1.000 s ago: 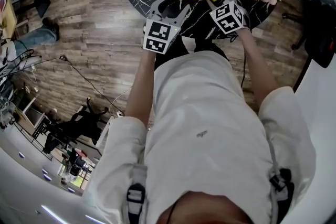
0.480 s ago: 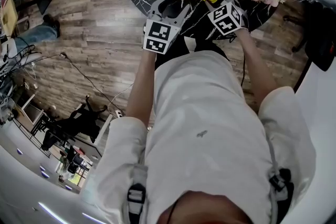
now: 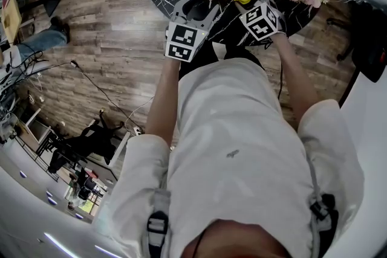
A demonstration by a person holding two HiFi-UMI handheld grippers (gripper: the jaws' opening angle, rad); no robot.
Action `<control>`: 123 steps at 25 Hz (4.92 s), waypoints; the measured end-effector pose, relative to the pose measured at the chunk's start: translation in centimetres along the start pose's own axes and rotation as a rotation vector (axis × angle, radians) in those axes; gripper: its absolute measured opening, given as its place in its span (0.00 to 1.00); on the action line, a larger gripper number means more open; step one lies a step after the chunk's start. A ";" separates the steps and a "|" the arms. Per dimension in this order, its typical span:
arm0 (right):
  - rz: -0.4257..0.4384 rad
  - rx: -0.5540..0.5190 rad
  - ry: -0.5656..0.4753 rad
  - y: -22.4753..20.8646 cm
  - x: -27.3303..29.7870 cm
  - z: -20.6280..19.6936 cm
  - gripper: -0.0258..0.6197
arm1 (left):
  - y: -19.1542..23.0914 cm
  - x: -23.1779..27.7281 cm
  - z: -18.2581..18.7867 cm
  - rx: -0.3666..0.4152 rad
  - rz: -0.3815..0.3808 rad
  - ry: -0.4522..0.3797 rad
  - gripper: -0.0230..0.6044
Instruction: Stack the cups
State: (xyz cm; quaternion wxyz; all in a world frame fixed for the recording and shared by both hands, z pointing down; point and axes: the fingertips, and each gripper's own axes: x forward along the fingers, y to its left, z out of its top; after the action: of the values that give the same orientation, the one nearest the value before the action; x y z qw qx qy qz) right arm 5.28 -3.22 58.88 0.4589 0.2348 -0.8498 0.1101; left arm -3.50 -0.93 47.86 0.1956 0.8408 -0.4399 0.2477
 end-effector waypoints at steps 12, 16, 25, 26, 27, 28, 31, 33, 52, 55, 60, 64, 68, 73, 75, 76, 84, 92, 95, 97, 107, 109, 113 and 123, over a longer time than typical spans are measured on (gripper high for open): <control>-0.038 0.024 -0.065 -1.5 -2.5 1.5 0.45 | -0.5 0.2 1.1 0.022 -0.011 -0.019 0.38; -0.067 0.062 -0.095 -3.0 -3.4 2.1 0.45 | -1.0 0.7 1.7 0.038 -0.030 -0.029 0.38; -0.176 0.104 -0.132 -7.8 -5.3 3.5 0.45 | -1.8 2.5 3.0 0.058 -0.069 -0.037 0.38; -0.186 0.109 -0.135 -8.4 -5.5 3.6 0.45 | -1.9 2.7 3.3 0.059 -0.072 -0.038 0.38; -0.196 0.115 -0.139 -9.0 -5.6 3.7 0.45 | -2.0 2.9 3.5 0.060 -0.075 -0.039 0.38; -0.205 0.122 -0.143 -9.7 -5.7 3.7 0.45 | -2.1 3.1 3.6 0.061 -0.077 -0.040 0.38; -0.230 0.137 -0.145 -11.6 -6.0 3.7 0.45 | -2.3 3.7 4.0 0.065 -0.082 -0.042 0.38; -0.248 0.138 -0.143 -13.0 -6.2 3.8 0.45 | -2.4 3.9 4.3 0.067 -0.082 -0.039 0.38; -0.356 0.338 -0.118 -23.2 -2.7 3.0 0.43 | -1.9 4.2 5.7 0.022 -0.044 -0.030 0.38; -0.364 0.385 -0.121 -24.3 -2.0 2.7 0.42 | -1.7 4.3 5.4 0.015 -0.042 -0.023 0.38; -0.363 0.431 -0.117 -25.6 -0.7 2.4 0.42 | -1.5 4.4 5.1 0.004 -0.038 -0.007 0.38; -0.358 0.460 -0.103 -26.1 0.4 2.1 0.42 | -1.2 4.4 4.8 -0.003 -0.031 -0.001 0.38; -0.359 0.476 -0.086 -26.2 1.1 1.7 0.41 | -1.0 4.1 4.7 -0.010 -0.026 0.002 0.38; -0.374 0.472 -0.081 -26.6 1.5 1.5 0.38 | -0.6 4.0 4.5 -0.014 -0.020 0.003 0.38; -0.378 0.471 -0.075 -26.8 1.7 1.3 0.37 | -0.6 4.1 4.4 -0.014 -0.021 0.003 0.38; -0.376 0.474 -0.069 -26.7 1.8 1.2 0.37 | -0.6 4.1 4.4 -0.013 -0.022 0.003 0.38; -0.379 0.485 -0.058 -26.5 1.5 0.9 0.35 | -0.7 3.8 4.5 -0.010 -0.027 -0.004 0.38; -0.383 0.468 -0.093 -25.6 -0.3 2.2 0.35 | -0.7 3.0 4.7 -0.006 -0.024 -0.021 0.38; -0.375 0.467 -0.090 -24.9 -0.7 2.1 0.35 | -0.8 2.8 4.9 -0.006 -0.021 -0.031 0.38; -0.371 0.453 -0.101 -24.4 -1.2 2.5 0.36 | -0.8 2.6 4.9 -0.005 -0.019 -0.035 0.38; -0.331 0.365 -0.128 -21.6 -3.1 3.7 0.37 | -1.0 2.3 5.4 0.001 -0.021 -0.069 0.38; -0.303 0.345 -0.129 -20.6 -3.5 3.8 0.37 | -1.0 2.3 5.4 -0.002 -0.024 -0.071 0.38; -0.251 0.301 -0.140 -18.7 -4.2 4.3 0.37 | -1.0 2.6 4.9 -0.013 -0.031 -0.064 0.38; -0.116 0.189 -0.169 -13.0 -6.2 5.5 0.37 | -2.5 2.8 4.4 -0.015 -0.052 -0.073 0.38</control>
State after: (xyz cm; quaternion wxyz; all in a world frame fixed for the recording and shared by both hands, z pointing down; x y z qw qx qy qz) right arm 10.65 -14.81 50.32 0.3672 0.3339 -0.8564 0.1427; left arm 1.08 -3.77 45.73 0.1922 0.8589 -0.4264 0.2084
